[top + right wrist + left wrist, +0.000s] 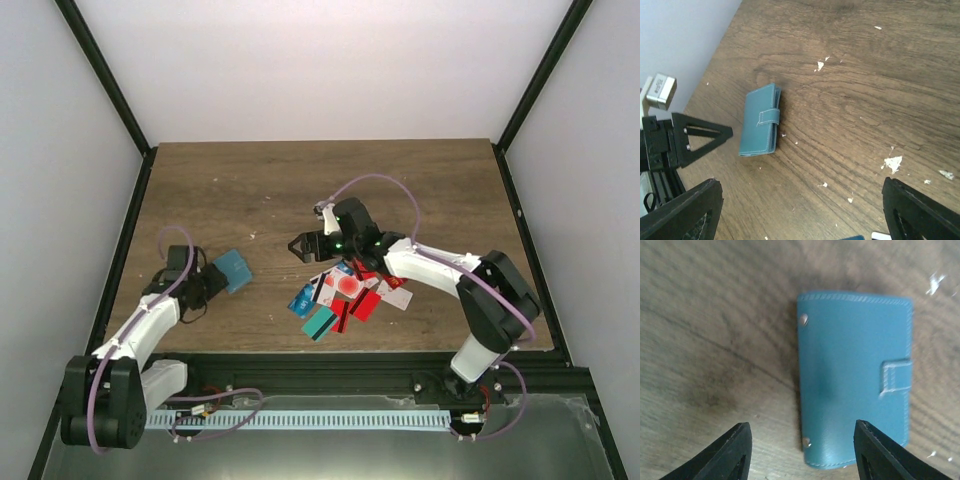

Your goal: Put the credit cards into the card holder

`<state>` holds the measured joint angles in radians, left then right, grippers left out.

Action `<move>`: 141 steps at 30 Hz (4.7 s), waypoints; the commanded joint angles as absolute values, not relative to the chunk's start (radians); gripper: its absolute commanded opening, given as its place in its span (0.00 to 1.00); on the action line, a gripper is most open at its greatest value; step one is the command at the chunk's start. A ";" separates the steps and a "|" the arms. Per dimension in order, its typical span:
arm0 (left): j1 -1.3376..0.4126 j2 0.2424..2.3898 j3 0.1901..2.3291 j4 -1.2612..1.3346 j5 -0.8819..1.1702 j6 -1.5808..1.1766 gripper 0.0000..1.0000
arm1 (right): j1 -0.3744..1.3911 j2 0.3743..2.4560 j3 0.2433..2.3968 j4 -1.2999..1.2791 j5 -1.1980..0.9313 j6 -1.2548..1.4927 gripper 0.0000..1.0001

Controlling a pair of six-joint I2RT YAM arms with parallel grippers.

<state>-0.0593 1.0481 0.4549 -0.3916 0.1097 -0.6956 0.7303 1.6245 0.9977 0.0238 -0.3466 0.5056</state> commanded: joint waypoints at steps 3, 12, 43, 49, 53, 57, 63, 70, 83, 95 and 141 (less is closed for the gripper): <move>-0.103 1.080 0.405 -0.311 0.129 -0.760 0.55 | 0.741 1.681 1.091 -0.026 -0.374 0.475 0.88; -0.112 1.186 0.380 -0.178 0.164 -0.768 0.18 | 0.741 1.725 1.124 -0.047 -0.378 0.458 0.88; -0.144 1.042 0.493 -0.300 -0.013 -0.651 0.48 | 0.793 2.146 1.429 -0.029 -0.653 0.751 0.81; -0.134 1.172 0.516 -0.279 -0.023 -0.610 0.29 | 0.832 2.246 1.556 -0.157 -0.632 0.781 0.80; -0.129 1.225 0.515 -0.269 -0.027 -0.592 0.20 | 0.841 2.310 1.604 -0.176 -0.674 0.820 0.80; -0.125 1.263 0.503 -0.244 0.009 -0.592 0.17 | 0.842 2.356 1.632 -0.142 -0.732 0.856 0.73; -0.126 1.297 0.489 -0.228 0.031 -0.591 0.14 | 0.839 2.378 1.656 -0.099 -0.777 0.883 0.54; -0.126 1.310 0.462 -0.197 0.062 -0.594 0.13 | 0.837 2.393 1.656 -0.039 -0.822 0.903 0.31; -0.126 1.121 0.484 -0.268 0.089 -0.597 0.34 | 0.820 2.234 1.619 -0.154 -0.674 0.717 0.01; -0.138 0.934 0.684 -0.393 0.280 -0.646 0.67 | 0.825 1.721 1.288 -0.184 -0.027 0.384 0.01; -0.569 1.140 1.020 -0.297 0.294 -0.961 0.75 | 1.162 1.447 0.633 0.934 0.851 -0.850 0.01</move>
